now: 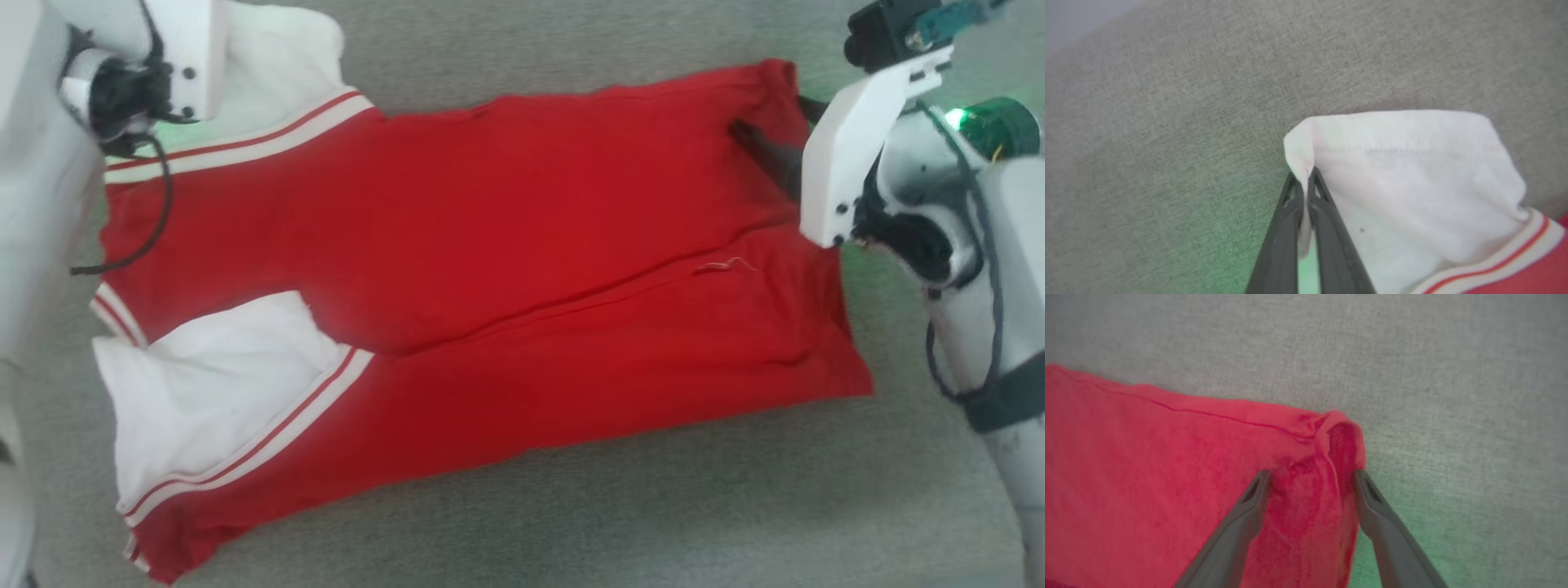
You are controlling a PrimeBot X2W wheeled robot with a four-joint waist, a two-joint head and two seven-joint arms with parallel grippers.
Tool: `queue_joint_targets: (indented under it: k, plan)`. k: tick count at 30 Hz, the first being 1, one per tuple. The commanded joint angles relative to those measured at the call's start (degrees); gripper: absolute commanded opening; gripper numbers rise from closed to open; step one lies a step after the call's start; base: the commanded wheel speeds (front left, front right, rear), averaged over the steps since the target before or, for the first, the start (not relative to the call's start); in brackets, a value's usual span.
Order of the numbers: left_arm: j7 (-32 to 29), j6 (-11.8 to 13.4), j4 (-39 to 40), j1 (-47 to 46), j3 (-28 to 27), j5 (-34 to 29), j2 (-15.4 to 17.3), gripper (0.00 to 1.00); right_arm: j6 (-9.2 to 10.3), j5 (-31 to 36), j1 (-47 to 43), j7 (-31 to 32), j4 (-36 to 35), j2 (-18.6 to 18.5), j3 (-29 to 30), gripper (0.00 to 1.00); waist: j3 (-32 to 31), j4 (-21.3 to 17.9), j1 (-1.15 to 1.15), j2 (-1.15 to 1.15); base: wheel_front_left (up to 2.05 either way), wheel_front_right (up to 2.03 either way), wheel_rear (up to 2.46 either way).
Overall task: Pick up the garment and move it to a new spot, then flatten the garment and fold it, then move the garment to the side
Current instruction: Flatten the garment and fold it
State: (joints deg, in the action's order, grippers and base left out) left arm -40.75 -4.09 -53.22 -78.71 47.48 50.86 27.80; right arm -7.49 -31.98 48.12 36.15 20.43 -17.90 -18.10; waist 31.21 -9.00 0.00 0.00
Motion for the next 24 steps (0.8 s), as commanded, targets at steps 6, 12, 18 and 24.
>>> queue_joint_targets:
  k: [6,12,18,24]
  plan:
    - [2.4,-1.4,-3.3,-1.1,0.9,-0.3,-2.6,0.0,-0.01,-3.1,2.7,9.1,7.6,0.0,-3.0,1.0,0.7,2.8,0.0,0.0,0.0,0.0,0.0]
    - [4.8,-2.5,-5.0,-2.5,0.9,0.6,-4.2,0.0,0.01,-4.0,3.9,12.3,9.9,-2.6,-6.2,0.0,0.0,4.7,0.0,0.0,0.0,0.0,0.0]
    - [4.5,-3.1,-5.1,-3.6,1.4,1.2,-4.8,0.0,0.0,-5.8,3.8,9.9,7.8,-5.9,-5.8,0.0,-2.4,6.7,0.0,0.0,0.0,0.0,0.0]
    - [2.4,-3.2,-2.2,-2.8,3.2,0.9,-3.5,0.0,0.0,-7.8,1.0,9.0,2.8,-9.6,-4.4,0.0,-5.6,8.5,0.0,0.0,0.0,0.0,0.0]
